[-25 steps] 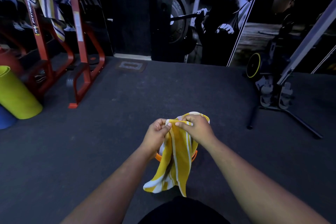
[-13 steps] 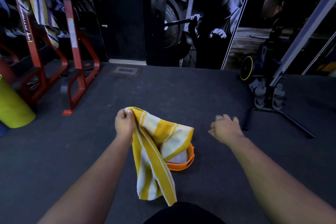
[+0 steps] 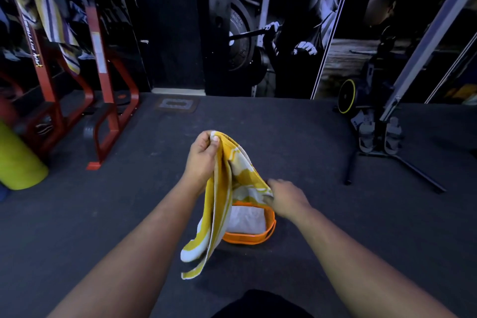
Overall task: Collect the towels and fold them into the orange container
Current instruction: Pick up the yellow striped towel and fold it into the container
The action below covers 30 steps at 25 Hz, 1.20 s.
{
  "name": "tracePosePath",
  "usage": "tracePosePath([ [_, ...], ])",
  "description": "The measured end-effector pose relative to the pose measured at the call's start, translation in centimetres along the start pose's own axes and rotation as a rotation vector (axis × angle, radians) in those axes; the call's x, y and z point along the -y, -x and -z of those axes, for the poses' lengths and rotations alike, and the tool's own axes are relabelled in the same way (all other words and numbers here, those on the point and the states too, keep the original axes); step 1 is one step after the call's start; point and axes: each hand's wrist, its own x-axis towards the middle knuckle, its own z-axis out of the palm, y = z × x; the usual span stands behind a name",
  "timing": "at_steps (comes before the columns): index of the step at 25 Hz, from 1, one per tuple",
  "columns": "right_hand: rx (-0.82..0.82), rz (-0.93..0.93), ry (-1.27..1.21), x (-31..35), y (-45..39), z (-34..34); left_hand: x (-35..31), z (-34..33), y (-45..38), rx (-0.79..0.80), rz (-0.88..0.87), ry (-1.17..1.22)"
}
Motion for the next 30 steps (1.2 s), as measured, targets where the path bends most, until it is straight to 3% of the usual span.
tracePosePath([
  [3,-0.130,-0.114,-0.243,-2.8,-0.1,0.8,0.5,2.3,-0.7,-0.129,0.007,-0.095],
  [6,-0.375,-0.085,-0.524,-4.1,-0.6,3.4,1.2,3.9,-1.3,-0.230,0.078,-0.240],
  [8,-0.504,-0.039,-0.800,-3.1,-0.8,5.8,0.4,3.8,-2.0,-0.320,0.096,-0.188],
  [10,-0.540,-0.018,-1.005,-2.2,-1.0,8.1,-0.7,3.1,-2.7,-0.381,0.115,-0.102],
  [12,-0.458,-0.023,-1.116,-1.6,-1.0,9.4,-0.8,2.5,-3.2,-0.376,0.174,-0.110],
  [16,-0.436,-0.013,-1.216,-0.9,-0.5,9.5,-0.3,1.8,-2.2,-0.205,0.234,-0.159],
  [18,-0.462,-0.045,-1.253,-1.0,-0.5,9.8,-0.2,2.4,-2.0,0.046,0.143,-0.237],
  [20,-0.465,-0.055,-1.249,-1.6,-0.6,10.0,-0.1,3.2,-2.1,0.360,-0.012,-0.593],
  [21,-0.466,-0.051,-1.239,-1.7,-0.6,10.2,0.2,3.5,-2.4,0.431,-0.106,-0.807],
  [23,-0.479,-0.045,-1.228,-1.9,-0.7,10.2,0.6,3.6,-3.1,0.386,-0.209,-0.990],
  [25,-0.501,-0.051,-1.201,-2.2,-0.9,9.8,0.6,3.9,-3.3,0.280,-0.119,-0.803],
  [28,-0.509,-0.074,-1.181,-2.5,-0.9,9.3,0.8,3.7,-1.9,0.188,0.167,-0.200],
  [30,-0.525,-0.064,-1.229,-2.4,-0.7,9.6,0.4,2.7,-0.9,0.139,0.235,0.015],
])
